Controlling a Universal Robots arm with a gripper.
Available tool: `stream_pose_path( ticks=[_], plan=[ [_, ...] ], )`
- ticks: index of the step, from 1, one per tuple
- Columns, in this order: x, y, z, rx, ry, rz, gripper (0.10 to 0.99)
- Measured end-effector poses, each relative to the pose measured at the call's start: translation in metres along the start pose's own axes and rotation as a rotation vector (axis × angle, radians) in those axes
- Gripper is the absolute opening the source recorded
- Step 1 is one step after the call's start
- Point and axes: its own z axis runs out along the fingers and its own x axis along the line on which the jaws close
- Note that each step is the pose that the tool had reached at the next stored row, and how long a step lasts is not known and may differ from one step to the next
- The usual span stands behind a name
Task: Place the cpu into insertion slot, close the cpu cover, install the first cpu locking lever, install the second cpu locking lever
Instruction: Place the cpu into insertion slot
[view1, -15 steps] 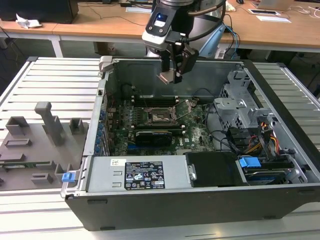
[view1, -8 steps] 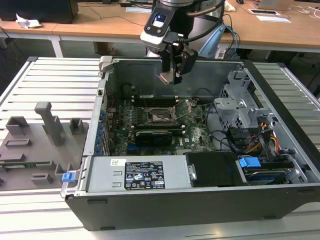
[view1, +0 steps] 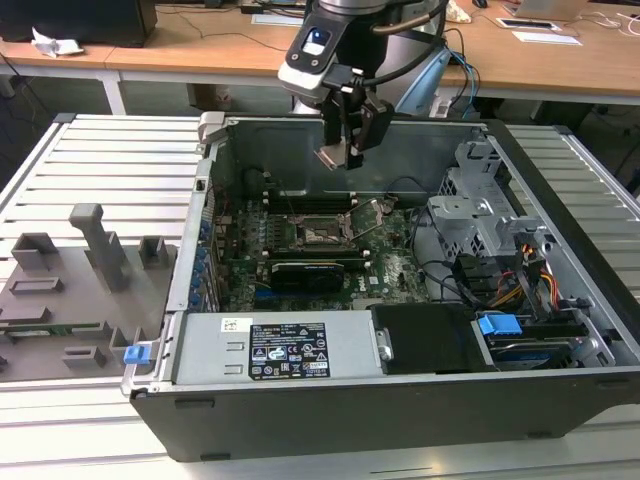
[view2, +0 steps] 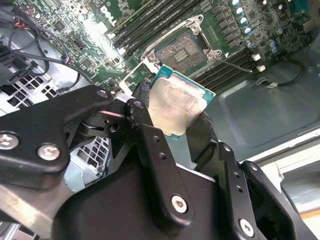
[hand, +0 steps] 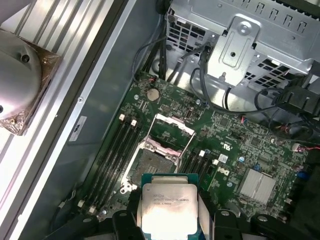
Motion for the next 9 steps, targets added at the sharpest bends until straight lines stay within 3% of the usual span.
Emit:
stream_pose_path(
  ticks=[9],
  plan=[
    [0.0001, -0.0003, 0.0014, -0.001, -0.0027, 0.033, 0.537]
  ],
)
